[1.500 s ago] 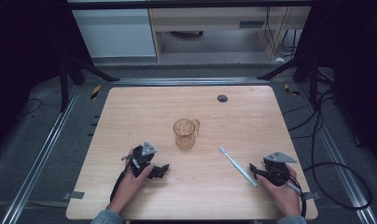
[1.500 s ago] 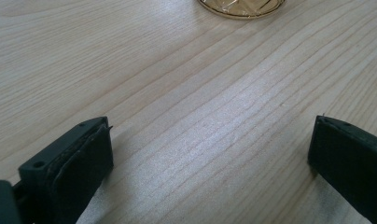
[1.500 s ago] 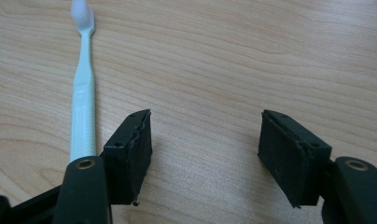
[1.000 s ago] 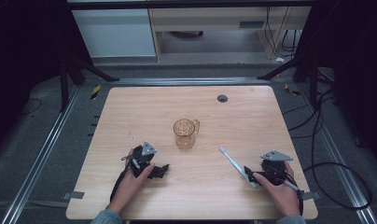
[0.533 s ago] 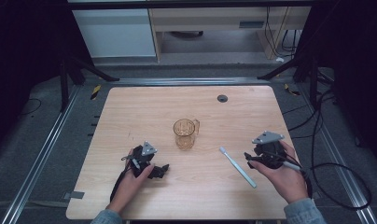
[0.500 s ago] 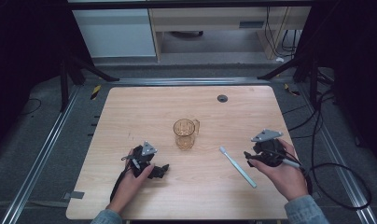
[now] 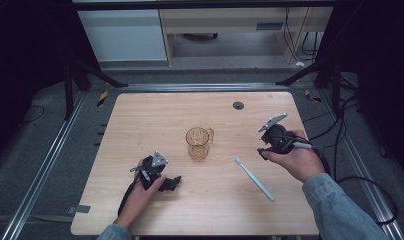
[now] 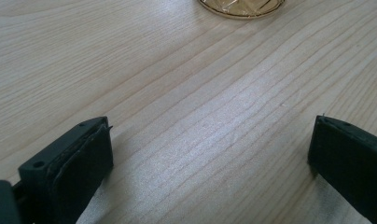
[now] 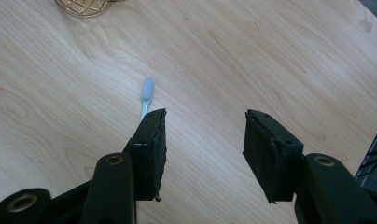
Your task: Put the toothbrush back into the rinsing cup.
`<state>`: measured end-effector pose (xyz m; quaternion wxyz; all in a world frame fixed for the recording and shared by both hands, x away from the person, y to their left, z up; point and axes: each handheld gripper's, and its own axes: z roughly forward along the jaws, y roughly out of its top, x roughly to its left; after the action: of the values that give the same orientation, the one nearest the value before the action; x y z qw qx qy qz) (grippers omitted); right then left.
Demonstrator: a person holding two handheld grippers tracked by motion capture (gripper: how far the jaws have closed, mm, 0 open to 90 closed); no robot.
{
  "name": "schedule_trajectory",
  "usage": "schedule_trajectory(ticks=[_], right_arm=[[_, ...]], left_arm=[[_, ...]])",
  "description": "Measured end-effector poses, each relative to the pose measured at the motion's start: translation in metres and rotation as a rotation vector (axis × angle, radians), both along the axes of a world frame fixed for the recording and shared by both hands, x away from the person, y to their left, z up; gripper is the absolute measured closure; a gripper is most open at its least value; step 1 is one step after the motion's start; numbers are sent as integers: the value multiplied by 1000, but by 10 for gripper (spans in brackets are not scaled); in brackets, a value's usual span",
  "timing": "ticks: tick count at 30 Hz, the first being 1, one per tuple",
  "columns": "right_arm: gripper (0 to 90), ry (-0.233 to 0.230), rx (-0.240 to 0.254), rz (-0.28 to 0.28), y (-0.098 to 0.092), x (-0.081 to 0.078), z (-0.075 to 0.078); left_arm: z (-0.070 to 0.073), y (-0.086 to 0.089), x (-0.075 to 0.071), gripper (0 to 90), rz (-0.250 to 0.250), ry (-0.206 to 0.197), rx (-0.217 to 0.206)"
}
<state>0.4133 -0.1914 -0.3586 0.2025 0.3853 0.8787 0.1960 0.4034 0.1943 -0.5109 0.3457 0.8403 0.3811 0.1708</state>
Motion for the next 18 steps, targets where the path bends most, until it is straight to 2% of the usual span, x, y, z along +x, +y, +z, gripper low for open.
schedule_trajectory(ticks=[3, 6, 8, 18], right_arm=[[470, 21, -4, 4, 5, 5, 3], [432, 41, -37, 2, 13, 11, 3], [430, 54, -35, 6, 15, 13, 2], [480, 102, -75, 19, 30, 25, -9]], left_arm=[[0, 0, 0, 0, -1, 0, 0], [0, 0, 0, 0, -1, 1, 1], [0, 0, 0, 0, -1, 1, 1], [0, 0, 0, 0, -1, 1, 1]])
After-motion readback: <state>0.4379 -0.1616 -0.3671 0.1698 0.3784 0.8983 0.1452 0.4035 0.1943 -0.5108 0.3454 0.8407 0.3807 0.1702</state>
